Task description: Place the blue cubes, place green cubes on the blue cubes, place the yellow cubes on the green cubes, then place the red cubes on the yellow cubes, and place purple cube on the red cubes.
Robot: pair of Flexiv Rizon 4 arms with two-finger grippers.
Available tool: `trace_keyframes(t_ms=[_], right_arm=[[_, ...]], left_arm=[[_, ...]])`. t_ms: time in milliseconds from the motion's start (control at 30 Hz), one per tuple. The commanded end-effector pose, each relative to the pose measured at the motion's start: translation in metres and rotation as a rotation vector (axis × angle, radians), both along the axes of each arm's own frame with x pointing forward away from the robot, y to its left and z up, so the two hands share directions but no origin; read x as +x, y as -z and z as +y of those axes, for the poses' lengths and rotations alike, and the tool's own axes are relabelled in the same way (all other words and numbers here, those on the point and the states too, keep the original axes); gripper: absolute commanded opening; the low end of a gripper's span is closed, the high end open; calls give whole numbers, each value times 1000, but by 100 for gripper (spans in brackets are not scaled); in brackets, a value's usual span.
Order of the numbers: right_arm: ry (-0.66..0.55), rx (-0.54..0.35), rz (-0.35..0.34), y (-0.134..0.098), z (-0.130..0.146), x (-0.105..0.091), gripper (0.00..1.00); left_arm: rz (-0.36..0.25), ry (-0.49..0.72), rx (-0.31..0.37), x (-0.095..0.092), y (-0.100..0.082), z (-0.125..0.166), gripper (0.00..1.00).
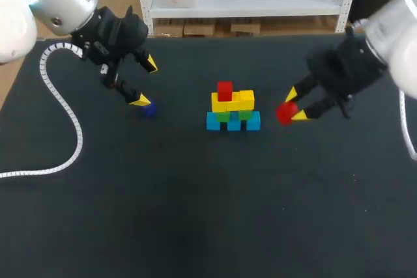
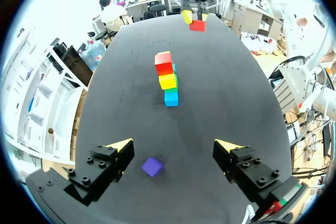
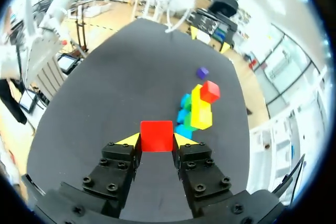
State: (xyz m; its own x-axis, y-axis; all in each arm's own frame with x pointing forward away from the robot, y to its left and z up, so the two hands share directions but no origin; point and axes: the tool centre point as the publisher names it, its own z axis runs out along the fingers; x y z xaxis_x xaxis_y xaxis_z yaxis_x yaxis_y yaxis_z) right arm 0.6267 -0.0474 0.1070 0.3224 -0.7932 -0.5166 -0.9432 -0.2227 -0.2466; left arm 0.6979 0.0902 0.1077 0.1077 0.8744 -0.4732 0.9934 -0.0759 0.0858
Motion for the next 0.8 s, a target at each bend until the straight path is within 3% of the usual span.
trace_keyframes(t_ms=[33,333,800], right_arm=[[118,-220,19,-7,13,8,0],[217,-349,40,-18,17,26,0],[254,-365,8,-20,44,51,0]], left_arm=[[-1,3,-2,1,1,1,100],[-1,3,-2,1,1,1,100],[-1,3,-2,1,1,1,100]])
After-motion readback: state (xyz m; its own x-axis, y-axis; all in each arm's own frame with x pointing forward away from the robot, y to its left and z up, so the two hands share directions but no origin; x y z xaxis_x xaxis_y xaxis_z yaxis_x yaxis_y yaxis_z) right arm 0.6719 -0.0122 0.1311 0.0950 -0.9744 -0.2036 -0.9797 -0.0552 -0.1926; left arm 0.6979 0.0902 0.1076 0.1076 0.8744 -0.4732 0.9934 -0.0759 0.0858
